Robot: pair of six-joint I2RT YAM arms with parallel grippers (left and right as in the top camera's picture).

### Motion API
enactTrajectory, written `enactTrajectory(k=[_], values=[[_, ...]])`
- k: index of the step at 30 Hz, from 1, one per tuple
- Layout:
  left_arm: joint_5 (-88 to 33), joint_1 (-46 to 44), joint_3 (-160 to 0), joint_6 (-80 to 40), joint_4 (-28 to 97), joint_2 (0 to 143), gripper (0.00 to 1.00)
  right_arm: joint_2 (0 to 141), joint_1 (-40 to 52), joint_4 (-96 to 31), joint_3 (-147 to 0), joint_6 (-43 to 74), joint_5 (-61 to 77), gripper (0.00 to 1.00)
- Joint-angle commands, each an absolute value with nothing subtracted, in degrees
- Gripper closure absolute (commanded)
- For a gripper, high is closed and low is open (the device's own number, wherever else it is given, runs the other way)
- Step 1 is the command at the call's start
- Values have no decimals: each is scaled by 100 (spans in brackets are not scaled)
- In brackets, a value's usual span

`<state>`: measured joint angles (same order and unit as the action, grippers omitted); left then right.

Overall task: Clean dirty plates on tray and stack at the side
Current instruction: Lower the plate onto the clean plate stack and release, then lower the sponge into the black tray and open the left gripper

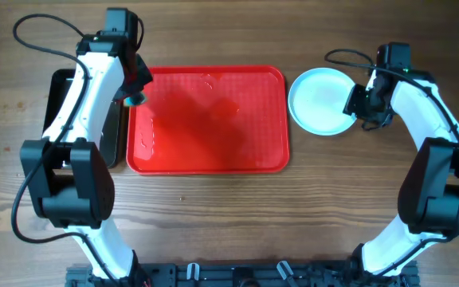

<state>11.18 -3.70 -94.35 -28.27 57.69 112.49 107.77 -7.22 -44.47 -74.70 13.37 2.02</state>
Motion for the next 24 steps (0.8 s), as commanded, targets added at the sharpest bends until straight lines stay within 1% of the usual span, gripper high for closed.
enactTrajectory(k=[1,3,5,6,8,14,16,19,21,24], values=[[1118,-16,-9441,-1745,6176,10698,96,10497,-650,-4591,-8071,1190,921,38],[1118,237,-9441,-1308,6466,10595,96,10379,-534,-4729,-8329,1170,950,35],[1111,561,-9439,-932,6722,10597,96,10311,-373,-4764,-8525,1063,956,29],[1114,742,-9435,-917,6788,10645,96,10300,-287,-4757,-8580,1048,950,23],[1111,1024,-9386,-843,6785,10702,96,10302,-163,-4733,-8591,1048,950,19],[1044,1594,-9039,-482,6261,10906,96,10302,-32,-4720,-8591,1050,950,18],[862,1675,-8976,-320,6147,10954,96,10302,-34,-4720,-8591,1048,950,18],[838,1717,-8892,-294,6018,10986,91,10302,-34,-4742,-8591,1050,950,18],[838,1721,-8757,-165,5804,10995,91,10302,-34,-4755,-8591,1048,950,18],[858,1728,-8289,-25,5070,10997,92,10302,-34,-4825,-8591,1048,950,18]])
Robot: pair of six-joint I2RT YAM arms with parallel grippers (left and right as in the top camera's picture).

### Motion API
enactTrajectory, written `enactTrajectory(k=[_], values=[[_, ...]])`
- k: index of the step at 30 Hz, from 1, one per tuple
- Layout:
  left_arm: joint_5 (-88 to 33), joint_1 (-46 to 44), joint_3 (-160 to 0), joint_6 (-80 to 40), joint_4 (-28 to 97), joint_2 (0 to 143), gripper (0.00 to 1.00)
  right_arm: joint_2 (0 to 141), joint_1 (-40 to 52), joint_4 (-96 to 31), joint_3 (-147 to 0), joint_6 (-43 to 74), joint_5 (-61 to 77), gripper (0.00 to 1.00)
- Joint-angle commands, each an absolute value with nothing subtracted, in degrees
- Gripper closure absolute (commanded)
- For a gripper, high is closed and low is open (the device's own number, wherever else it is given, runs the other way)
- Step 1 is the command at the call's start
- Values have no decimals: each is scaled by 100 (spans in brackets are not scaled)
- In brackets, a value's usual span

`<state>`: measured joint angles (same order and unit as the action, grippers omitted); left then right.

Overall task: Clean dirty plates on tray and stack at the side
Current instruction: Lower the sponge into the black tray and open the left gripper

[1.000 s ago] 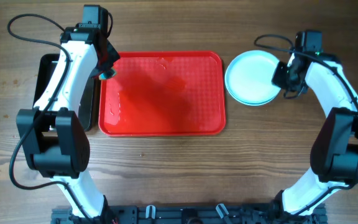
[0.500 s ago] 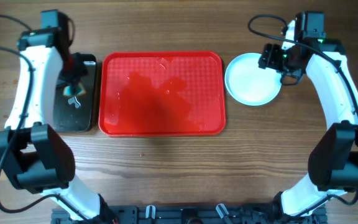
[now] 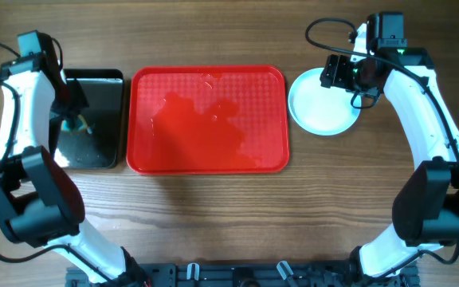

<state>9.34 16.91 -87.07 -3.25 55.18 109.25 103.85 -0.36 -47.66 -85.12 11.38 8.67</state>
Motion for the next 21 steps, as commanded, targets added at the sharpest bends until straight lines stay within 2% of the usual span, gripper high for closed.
enactTrajectory(k=[1,2,4,8,9,12,13,21], values=[[858,1728,-8154,-21,4842,10995,92,10302,-34,-4847,-8591,1048,947,18],[856,1728,-8016,-21,4626,10997,92,10302,-34,-4871,-8591,1046,947,18],[770,1728,-7802,-21,4329,10997,84,10302,-34,-4897,-8591,1044,947,18],[729,1728,-7679,-23,4219,10997,46,10302,-34,-4967,-8591,1044,947,18],[729,1728,-7682,-23,4215,10997,23,10302,-34,-4978,-8591,1041,947,18],[727,1726,-7706,-49,4230,10975,4,10300,-34,-4991,-8593,923,952,18],[729,1717,-7756,-80,4287,10945,0,10291,-34,-4982,-8595,915,954,18],[685,1474,-8862,-213,5572,9708,0,9636,-34,-5015,-8755,915,1057,18]])
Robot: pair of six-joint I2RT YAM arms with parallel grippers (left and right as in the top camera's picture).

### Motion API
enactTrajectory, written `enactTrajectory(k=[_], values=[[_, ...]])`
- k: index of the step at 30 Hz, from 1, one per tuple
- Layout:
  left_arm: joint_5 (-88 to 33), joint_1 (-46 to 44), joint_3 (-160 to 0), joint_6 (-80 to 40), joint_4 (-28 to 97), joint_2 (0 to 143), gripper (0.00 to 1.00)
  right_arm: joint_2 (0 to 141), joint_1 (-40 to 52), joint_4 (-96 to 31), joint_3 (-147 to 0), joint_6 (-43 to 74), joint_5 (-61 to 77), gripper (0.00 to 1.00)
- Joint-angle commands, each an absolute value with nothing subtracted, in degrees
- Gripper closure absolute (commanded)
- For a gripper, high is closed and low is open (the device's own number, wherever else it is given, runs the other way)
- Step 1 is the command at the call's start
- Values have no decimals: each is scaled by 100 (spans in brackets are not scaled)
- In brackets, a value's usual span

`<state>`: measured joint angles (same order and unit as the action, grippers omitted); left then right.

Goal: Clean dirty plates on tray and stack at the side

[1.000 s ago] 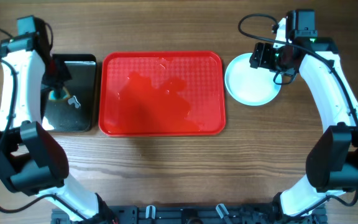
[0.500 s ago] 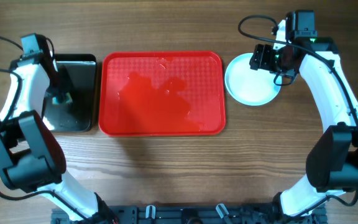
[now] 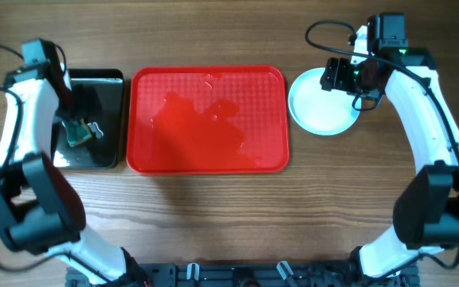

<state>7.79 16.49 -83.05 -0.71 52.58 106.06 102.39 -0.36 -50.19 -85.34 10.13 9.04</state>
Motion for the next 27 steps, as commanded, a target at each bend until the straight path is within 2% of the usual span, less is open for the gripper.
enactTrajectory(k=[1,10,13,16,19,24,27], values=[[683,1391,-8965,-377,5714,9452,0,9452,-34,-5015,-8755,917,1057,18],[685,873,-9013,-517,6184,7367,0,7990,-34,-4923,-8755,963,1055,18],[685,873,-9013,-517,6184,7118,0,7467,-34,-4807,-8755,965,1057,0],[685,873,-9013,-517,6184,7059,0,7144,-34,-4801,-8755,974,1059,0],[685,873,-9013,-517,6184,7067,0,6963,-34,-4810,-8755,1765,1059,0],[685,873,-9013,-517,6184,7067,0,7028,-34,-4827,-8753,3992,963,2],[685,873,-9013,-517,6184,7067,0,7057,-45,-4984,-8753,3913,204,1]])
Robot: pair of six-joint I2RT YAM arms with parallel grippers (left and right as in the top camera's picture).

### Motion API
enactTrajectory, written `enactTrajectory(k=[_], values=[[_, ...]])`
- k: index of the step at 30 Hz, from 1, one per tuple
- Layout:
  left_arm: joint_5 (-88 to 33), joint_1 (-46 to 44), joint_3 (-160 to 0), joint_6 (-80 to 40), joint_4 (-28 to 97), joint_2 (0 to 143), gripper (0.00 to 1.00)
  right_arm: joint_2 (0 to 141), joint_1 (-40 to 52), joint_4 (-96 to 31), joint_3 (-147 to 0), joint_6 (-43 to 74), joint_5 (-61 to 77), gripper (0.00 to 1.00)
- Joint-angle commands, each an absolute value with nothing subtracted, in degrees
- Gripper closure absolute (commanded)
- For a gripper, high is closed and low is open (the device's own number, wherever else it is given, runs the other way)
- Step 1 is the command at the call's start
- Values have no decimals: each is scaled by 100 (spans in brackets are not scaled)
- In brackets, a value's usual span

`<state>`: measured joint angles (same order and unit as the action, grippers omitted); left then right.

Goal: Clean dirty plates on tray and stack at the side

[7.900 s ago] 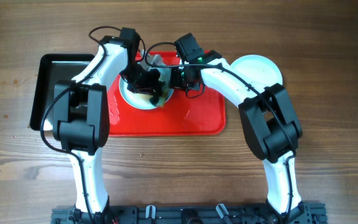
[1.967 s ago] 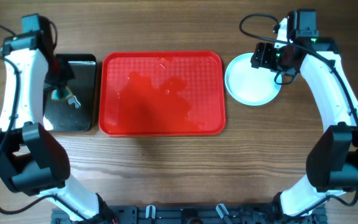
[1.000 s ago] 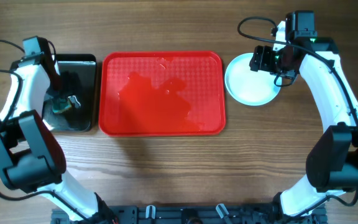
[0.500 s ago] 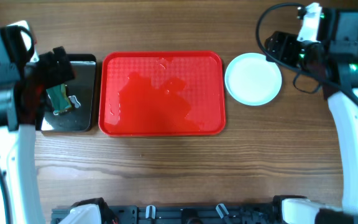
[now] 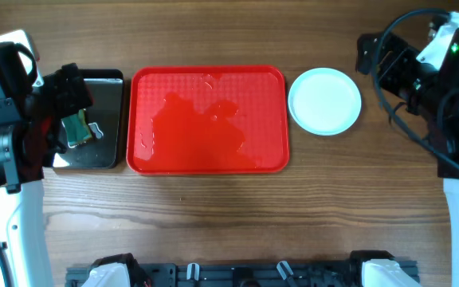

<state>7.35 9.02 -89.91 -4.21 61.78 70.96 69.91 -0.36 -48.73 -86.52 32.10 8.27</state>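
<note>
The red tray (image 5: pixel 208 119) lies in the middle of the table with no plate on it; wet patches shine on its surface. A white plate (image 5: pixel 324 101) rests on the wood just right of it; I cannot tell whether it is one plate or a stack. A green-and-yellow sponge (image 5: pixel 79 127) lies in the black tray (image 5: pixel 106 151) at the left. My left gripper (image 5: pixel 70 86) hangs high over that tray's far left corner, apart from the sponge. My right gripper (image 5: pixel 370 53) is raised beyond the plate's upper right, off it. Both arms loom large and close to the camera.
The black tray sits directly against the red tray's left edge. Bare wooden tabletop surrounds the trays and plate. The arm mounts stand along the front edge.
Both arms have drawn back and risen toward the camera. My left gripper has left the sponge in the black tray. My right gripper has come off the plate's far edge.
My left gripper held the sponge at the red tray's far left corner while my right gripper was at the plate's right edge. Then the left brought the sponge over the black tray and the right sat at the plate's far edge. The sponge then lay free, and now both arms are withdrawn.
</note>
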Motion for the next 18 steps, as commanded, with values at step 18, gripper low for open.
enactTrajectory(k=[18], values=[[685,873,-9013,-517,6184,7067,0,4825,-45,-2783,-6031,3750,-1039,0]])
